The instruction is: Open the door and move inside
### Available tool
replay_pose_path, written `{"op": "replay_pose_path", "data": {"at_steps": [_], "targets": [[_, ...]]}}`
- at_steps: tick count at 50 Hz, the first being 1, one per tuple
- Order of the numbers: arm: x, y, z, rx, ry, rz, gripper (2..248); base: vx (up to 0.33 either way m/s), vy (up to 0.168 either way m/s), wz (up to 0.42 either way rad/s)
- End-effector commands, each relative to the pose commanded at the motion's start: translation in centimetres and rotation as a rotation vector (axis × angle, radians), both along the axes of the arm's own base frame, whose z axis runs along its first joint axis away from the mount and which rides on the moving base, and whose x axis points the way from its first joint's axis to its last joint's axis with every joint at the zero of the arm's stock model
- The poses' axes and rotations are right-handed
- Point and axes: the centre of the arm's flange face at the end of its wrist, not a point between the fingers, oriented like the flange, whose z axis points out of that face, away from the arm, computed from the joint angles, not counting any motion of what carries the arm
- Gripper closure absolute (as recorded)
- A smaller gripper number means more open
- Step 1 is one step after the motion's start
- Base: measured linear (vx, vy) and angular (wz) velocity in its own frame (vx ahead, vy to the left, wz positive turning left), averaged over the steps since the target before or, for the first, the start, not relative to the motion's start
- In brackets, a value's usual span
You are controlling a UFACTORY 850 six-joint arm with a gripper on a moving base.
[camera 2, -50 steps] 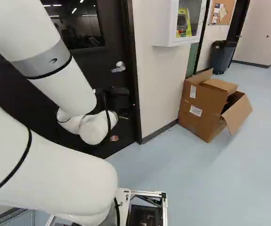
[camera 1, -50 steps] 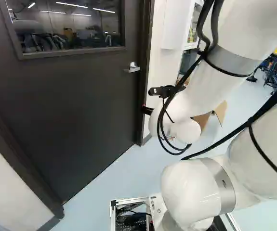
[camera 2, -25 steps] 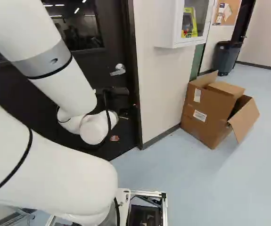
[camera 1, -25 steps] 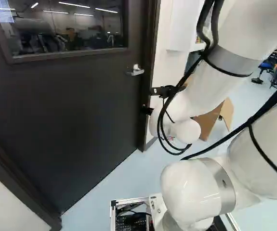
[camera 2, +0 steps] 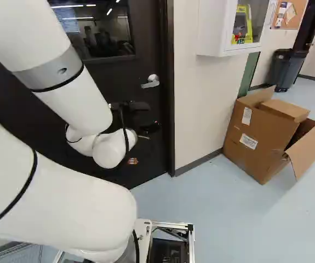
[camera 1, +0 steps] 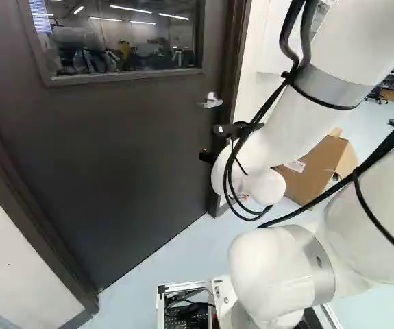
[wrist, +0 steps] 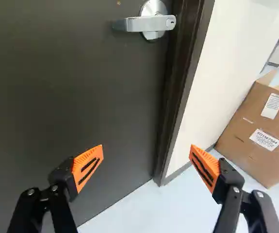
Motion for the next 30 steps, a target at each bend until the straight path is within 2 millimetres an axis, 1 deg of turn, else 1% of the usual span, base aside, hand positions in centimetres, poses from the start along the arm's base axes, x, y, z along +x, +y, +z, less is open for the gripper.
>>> {"op": "replay_pose_path", "data": {"at_steps": [24,30], "targets": [[0.0,0.0,0.0,0.0,0.0,0.0,3,0.0,0.0,0.0],[-0.06,0.0,0.25,0.0,-0.01,0.0,3,0.0,0.0,0.0]]}}
